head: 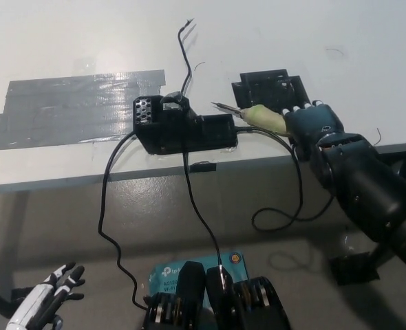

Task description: The robot uses its right hand to grab and lift the soldering gun kept on the middle of the table and puts it in its base

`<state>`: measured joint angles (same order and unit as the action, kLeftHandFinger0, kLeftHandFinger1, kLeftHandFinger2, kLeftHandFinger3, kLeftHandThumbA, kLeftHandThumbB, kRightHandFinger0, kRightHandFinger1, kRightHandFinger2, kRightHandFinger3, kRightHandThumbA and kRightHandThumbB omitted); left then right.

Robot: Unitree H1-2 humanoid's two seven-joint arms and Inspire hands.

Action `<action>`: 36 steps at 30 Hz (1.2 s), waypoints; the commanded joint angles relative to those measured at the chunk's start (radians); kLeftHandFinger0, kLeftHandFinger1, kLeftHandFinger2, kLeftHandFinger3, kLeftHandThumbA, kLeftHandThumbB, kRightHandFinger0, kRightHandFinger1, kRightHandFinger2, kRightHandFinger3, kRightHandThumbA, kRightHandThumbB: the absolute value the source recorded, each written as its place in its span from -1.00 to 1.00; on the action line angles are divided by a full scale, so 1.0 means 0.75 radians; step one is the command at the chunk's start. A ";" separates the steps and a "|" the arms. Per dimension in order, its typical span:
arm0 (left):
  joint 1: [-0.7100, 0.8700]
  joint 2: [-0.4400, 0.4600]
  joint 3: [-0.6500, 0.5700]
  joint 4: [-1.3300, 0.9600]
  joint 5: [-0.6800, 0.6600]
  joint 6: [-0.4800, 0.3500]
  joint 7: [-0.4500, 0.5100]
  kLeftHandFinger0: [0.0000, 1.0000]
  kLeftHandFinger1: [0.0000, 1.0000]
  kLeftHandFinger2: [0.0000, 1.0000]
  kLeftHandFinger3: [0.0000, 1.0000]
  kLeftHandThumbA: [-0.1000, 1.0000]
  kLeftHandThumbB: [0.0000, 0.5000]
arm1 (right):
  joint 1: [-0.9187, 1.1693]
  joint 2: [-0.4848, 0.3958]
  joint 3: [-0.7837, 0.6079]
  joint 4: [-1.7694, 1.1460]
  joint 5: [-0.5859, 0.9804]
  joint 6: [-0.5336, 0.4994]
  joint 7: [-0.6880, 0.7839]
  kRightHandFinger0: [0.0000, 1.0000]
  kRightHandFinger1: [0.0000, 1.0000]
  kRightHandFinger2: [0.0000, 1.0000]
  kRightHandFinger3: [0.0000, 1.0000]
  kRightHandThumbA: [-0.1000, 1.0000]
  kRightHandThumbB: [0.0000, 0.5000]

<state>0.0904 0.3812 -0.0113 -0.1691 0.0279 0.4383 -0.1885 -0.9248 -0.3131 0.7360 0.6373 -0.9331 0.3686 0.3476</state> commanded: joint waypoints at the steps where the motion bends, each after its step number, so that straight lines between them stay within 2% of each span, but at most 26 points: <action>1: 0.006 0.004 0.001 -0.042 -0.010 -0.022 -0.020 0.50 0.61 0.71 0.96 0.73 -0.82 | -0.010 -0.026 0.003 -0.021 -0.085 0.019 -0.069 1.00 1.00 1.00 1.00 -0.25 1.00; 7: -0.003 0.001 -0.015 -0.035 -0.004 -0.026 -0.031 0.53 0.61 0.73 0.99 0.76 -0.77 | -0.005 -0.023 -0.023 -0.027 -0.078 0.004 -0.080 1.00 1.00 1.00 1.00 -0.33 1.00; 8: -0.006 0.002 -0.014 -0.029 -0.014 -0.040 -0.041 0.55 0.61 0.72 0.98 0.77 -0.80 | 0.005 0.002 -0.097 -0.002 0.014 -0.062 -0.167 0.37 0.57 1.00 1.00 -0.80 0.75; 9: -0.008 -0.001 -0.015 -0.026 -0.012 -0.043 -0.040 0.54 0.61 0.72 0.97 0.77 -0.83 | 0.001 0.006 -0.097 0.010 0.007 -0.076 -0.183 -0.53 -0.33 0.22 1.00 -0.99 0.21; 10: -0.015 0.001 -0.016 -0.027 -0.010 -0.036 -0.040 0.54 0.60 0.70 0.95 0.78 -0.82 | -0.007 0.013 -0.094 0.026 -0.003 -0.080 -0.183 -0.89 -0.72 -0.23 1.00 -1.00 -0.17; 11: -0.015 0.003 -0.015 -0.028 -0.011 -0.035 -0.042 0.54 0.61 0.70 0.94 0.78 -0.81 | -0.010 0.019 -0.093 0.032 -0.009 -0.083 -0.176 -0.86 -0.77 -0.34 1.00 -1.00 -0.37; 12: -0.021 0.006 -0.023 -0.022 -0.007 -0.037 -0.047 0.54 0.61 0.70 0.95 0.78 -0.81 | -0.015 0.023 -0.078 0.034 -0.015 -0.073 -0.116 -0.97 -0.76 -0.25 1.00 -1.00 -0.63; 15: -0.028 0.008 -0.024 -0.013 -0.016 -0.042 -0.057 0.58 0.64 0.74 0.94 0.76 -0.73 | -0.026 0.030 -0.071 0.055 -0.017 -0.051 -0.050 -0.92 -0.67 -0.24 1.00 -1.00 -0.81; 16: -0.027 0.021 -0.037 -0.021 -0.009 -0.030 -0.072 0.67 0.75 0.80 0.95 0.79 -0.66 | -0.033 0.035 -0.059 0.087 -0.022 -0.038 -0.020 -0.87 -0.57 -0.19 1.00 -1.00 -0.87; 17: -0.028 0.038 -0.055 -0.021 0.007 -0.037 -0.085 0.72 0.78 0.81 0.99 0.85 -0.61 | -0.031 0.028 -0.045 0.086 -0.036 -0.032 -0.002 -0.81 -0.48 -0.10 1.00 -1.00 -0.95; 18: -0.026 0.040 -0.057 -0.028 0.008 -0.027 -0.087 0.75 0.79 0.81 0.95 0.83 -0.53 | -0.033 0.030 -0.034 0.123 -0.047 -0.036 -0.013 -0.82 -0.44 -0.09 0.92 -0.97 -1.00; 19: -0.028 0.043 -0.061 -0.023 0.006 -0.031 -0.092 0.83 0.85 0.82 0.94 0.82 -0.50 | -0.043 0.033 -0.015 0.153 -0.064 -0.028 0.002 -0.97 -0.72 -0.35 0.79 -0.96 -0.62; 20: -0.031 0.050 -0.063 -0.016 -0.002 -0.046 -0.103 0.88 0.87 0.81 0.93 0.80 -0.54 | -0.065 0.033 0.025 0.200 -0.096 -0.024 0.042 -1.00 -0.94 -0.52 0.61 -0.99 -0.14; 21: -0.032 0.055 -0.063 -0.008 -0.009 -0.063 -0.111 0.88 0.87 0.81 0.91 0.80 -0.52 | -0.069 0.029 0.037 0.203 -0.103 -0.018 0.054 -1.00 -0.99 -0.63 0.73 -1.00 0.00; 22: -0.032 0.056 -0.062 -0.008 -0.010 -0.065 -0.114 0.88 0.86 0.79 0.87 0.77 -0.53 | -0.061 0.020 0.037 0.191 -0.101 -0.011 0.044 -1.00 -0.97 -0.62 0.83 -1.00 -0.27; 23: -0.036 0.058 -0.061 -0.011 -0.010 -0.061 -0.116 0.87 0.86 0.78 0.86 0.75 -0.52 | -0.060 0.017 0.037 0.187 -0.097 -0.008 0.039 -1.00 -0.92 -0.55 0.88 -1.00 -0.35; 24: -0.037 0.064 -0.068 -0.012 -0.005 -0.068 -0.123 0.89 0.87 0.78 0.84 0.73 -0.57 | -0.050 0.006 0.039 0.176 -0.103 -0.002 0.028 -1.00 -0.79 -0.44 0.65 -1.00 -0.72; 25: -0.037 0.065 -0.070 -0.016 -0.004 -0.063 -0.126 0.91 0.87 0.78 0.84 0.72 -0.55 | -0.044 -0.001 0.042 0.171 -0.111 -0.005 0.017 -1.00 -0.70 -0.39 0.48 -1.00 -0.77; 27: -0.039 0.068 -0.075 -0.024 0.001 -0.053 -0.132 0.92 0.87 0.77 0.84 0.72 -0.56 | -0.027 -0.019 0.046 0.154 -0.125 -0.022 -0.020 -1.00 -0.56 -0.21 0.15 -1.00 -0.72; 28: -0.039 0.069 -0.077 -0.025 0.004 -0.051 -0.133 0.92 0.87 0.77 0.84 0.72 -0.55 | -0.023 -0.022 0.046 0.154 -0.127 -0.026 -0.029 -1.00 -0.50 -0.14 0.09 -1.00 -0.71; 30: -0.042 0.078 -0.088 -0.007 0.017 -0.073 -0.137 0.94 0.89 0.81 0.92 0.82 -0.47 | -0.005 -0.043 0.053 0.124 -0.148 -0.041 -0.070 -1.00 -0.41 -0.03 -0.21 -0.97 -0.75; 32: -0.043 0.080 -0.090 -0.007 0.017 -0.074 -0.137 0.94 0.90 0.81 0.93 0.83 -0.47 | -0.003 -0.044 0.052 0.121 -0.153 -0.043 -0.072 -0.99 -0.38 0.00 -0.23 -0.97 -0.75; 33: -0.040 0.079 -0.088 -0.013 0.015 -0.062 -0.135 0.94 0.90 0.81 0.93 0.84 -0.50 | 0.009 -0.064 0.066 0.099 -0.179 -0.065 -0.119 -0.92 -0.34 0.00 -0.19 -0.93 -0.74; 35: -0.039 0.081 -0.088 -0.021 0.017 -0.057 -0.135 0.95 0.90 0.82 0.93 0.84 -0.56 | 0.034 -0.093 0.037 0.067 -0.155 -0.115 -0.188 -1.00 -0.41 0.00 -0.02 -0.90 -0.94; 36: -0.043 0.084 -0.091 -0.022 0.019 -0.054 -0.139 0.95 0.90 0.82 0.94 0.84 -0.56 | 0.043 -0.099 0.030 0.057 -0.154 -0.117 -0.193 -1.00 -0.42 0.01 -0.01 -0.90 -0.95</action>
<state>0.0655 0.4080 -0.0796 -0.1649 0.0310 0.4235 -0.2724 -0.9251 -0.3279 0.7663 0.6966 -1.0359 0.3252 0.2411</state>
